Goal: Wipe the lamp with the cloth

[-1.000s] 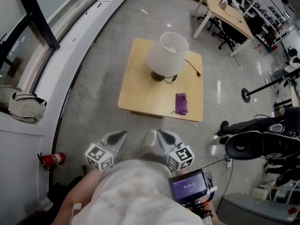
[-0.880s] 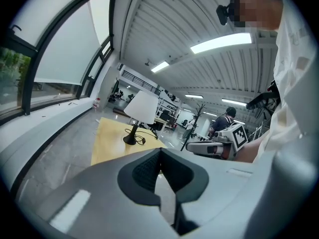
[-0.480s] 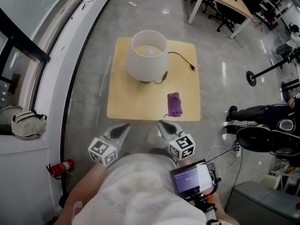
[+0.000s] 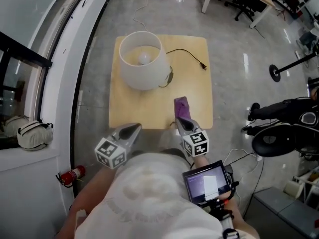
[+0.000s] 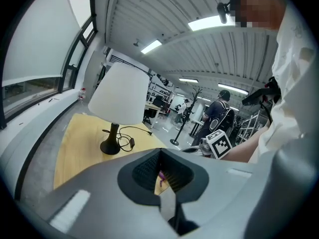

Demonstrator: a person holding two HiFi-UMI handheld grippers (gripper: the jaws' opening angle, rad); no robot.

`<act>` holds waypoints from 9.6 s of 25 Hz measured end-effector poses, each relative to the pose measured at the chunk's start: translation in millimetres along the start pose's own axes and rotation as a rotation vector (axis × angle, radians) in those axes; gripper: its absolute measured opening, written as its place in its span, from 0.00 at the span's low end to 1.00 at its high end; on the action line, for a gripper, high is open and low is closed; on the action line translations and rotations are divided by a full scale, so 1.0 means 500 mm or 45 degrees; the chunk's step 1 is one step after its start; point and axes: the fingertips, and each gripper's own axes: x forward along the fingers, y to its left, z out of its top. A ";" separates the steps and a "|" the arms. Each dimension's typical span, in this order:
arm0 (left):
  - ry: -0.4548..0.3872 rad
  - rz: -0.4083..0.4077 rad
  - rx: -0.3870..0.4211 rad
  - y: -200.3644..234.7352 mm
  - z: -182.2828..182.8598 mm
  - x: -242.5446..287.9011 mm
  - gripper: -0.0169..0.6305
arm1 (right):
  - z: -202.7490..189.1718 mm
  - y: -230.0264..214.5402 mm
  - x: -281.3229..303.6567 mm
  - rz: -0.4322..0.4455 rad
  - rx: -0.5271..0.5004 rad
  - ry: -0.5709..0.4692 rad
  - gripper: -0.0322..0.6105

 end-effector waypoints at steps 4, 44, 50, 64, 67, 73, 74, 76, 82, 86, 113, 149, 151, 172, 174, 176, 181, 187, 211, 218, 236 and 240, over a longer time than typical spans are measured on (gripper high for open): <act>0.030 0.017 0.003 0.002 0.012 0.033 0.03 | -0.025 -0.068 0.017 -0.090 -0.006 0.072 0.07; 0.079 -0.049 0.005 0.156 0.049 -0.019 0.03 | -0.145 -0.185 0.154 -0.535 -0.062 0.502 0.24; 0.037 -0.086 -0.004 0.163 0.063 -0.010 0.03 | -0.140 -0.162 0.132 -0.500 0.005 0.467 0.22; 0.017 -0.233 -0.012 0.191 0.050 -0.012 0.03 | -0.008 -0.015 0.077 -0.357 0.237 0.025 0.22; 0.015 -0.262 0.009 0.197 0.060 -0.016 0.03 | 0.033 0.013 0.062 -0.356 0.275 -0.078 0.22; 0.000 -0.325 0.047 0.195 0.068 -0.026 0.03 | 0.109 0.068 0.020 -0.356 0.275 -0.256 0.22; -0.005 -0.334 0.052 0.195 0.070 -0.028 0.03 | 0.122 0.076 0.015 -0.353 0.268 -0.283 0.22; -0.017 -0.350 0.062 0.191 0.075 -0.031 0.03 | 0.150 0.088 0.006 -0.345 0.252 -0.333 0.22; -0.048 -0.359 0.075 0.187 0.094 -0.034 0.03 | 0.239 0.113 -0.021 -0.307 0.180 -0.459 0.22; -0.065 -0.357 0.072 0.190 0.102 -0.044 0.03 | 0.302 0.122 -0.042 -0.304 0.130 -0.535 0.22; -0.099 -0.217 0.146 0.134 0.172 -0.004 0.03 | 0.483 0.074 0.014 -0.060 0.037 -0.650 0.22; -0.061 0.036 0.774 0.125 0.507 0.062 0.04 | 0.571 0.071 0.016 0.282 -0.064 -0.754 0.22; -0.006 0.017 0.799 0.115 0.507 0.074 0.04 | 0.571 0.070 0.017 0.287 -0.062 -0.756 0.22; 0.106 0.056 0.896 0.103 0.475 0.125 0.03 | 0.367 -0.074 0.129 0.099 0.289 -0.440 0.22; 0.097 0.060 0.877 0.101 0.476 0.123 0.03 | 0.397 -0.076 0.123 0.119 0.297 -0.480 0.22; 0.103 0.061 0.846 0.097 0.474 0.126 0.03 | 0.448 -0.074 0.109 0.172 0.275 -0.554 0.22; 0.094 0.047 0.820 0.088 0.468 0.135 0.03 | 0.592 -0.033 0.063 0.333 0.025 -0.710 0.22; 0.087 0.077 0.810 0.088 0.470 0.137 0.03 | 0.664 0.014 0.048 0.440 -0.300 -0.703 0.22; 0.042 0.233 0.741 0.105 0.482 0.155 0.03 | 0.508 -0.117 0.195 0.604 -0.038 -0.313 0.22; 0.034 0.295 0.731 0.113 0.485 0.159 0.03 | 0.654 -0.039 0.138 0.734 -0.566 -0.469 0.23; 0.065 0.376 0.661 0.118 0.489 0.154 0.03 | 0.540 -0.125 0.285 0.767 -0.771 -0.175 0.22; 0.056 0.373 0.678 0.124 0.485 0.156 0.03 | 0.529 -0.129 0.296 0.756 -0.770 -0.157 0.22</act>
